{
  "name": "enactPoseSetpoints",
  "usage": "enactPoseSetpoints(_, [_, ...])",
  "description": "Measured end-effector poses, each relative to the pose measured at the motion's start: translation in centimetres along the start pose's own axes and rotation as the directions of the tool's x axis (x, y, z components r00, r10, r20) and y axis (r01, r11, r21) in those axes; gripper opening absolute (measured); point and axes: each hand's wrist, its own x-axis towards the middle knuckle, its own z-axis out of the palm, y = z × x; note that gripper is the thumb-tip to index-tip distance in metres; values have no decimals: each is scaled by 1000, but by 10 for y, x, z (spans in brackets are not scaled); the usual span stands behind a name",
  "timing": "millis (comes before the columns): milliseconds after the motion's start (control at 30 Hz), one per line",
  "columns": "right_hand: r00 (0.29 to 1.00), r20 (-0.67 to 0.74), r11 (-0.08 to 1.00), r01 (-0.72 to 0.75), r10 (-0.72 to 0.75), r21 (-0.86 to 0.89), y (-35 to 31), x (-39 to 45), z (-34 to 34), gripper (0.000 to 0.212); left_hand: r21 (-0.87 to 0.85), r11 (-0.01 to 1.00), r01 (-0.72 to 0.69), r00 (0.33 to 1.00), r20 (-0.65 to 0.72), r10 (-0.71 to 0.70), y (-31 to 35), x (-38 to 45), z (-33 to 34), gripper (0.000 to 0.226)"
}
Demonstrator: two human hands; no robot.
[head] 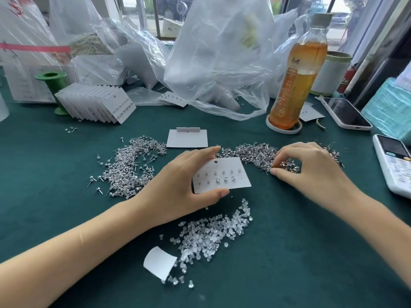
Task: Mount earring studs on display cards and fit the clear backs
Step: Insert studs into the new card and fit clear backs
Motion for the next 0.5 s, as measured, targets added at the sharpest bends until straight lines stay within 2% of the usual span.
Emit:
enactPoseSetpoints(167, [995, -74, 995, 63, -69, -80, -1, -1, 6, 6, 23, 1000, -15, 1000, 14, 15, 0, -1, 0, 81])
enactPoseSetpoints(500, [987, -67, 985, 139, -146, -97, -3, -2, 8, 6, 47, 998, -37, 999, 28, 35, 3, -2, 0, 78])
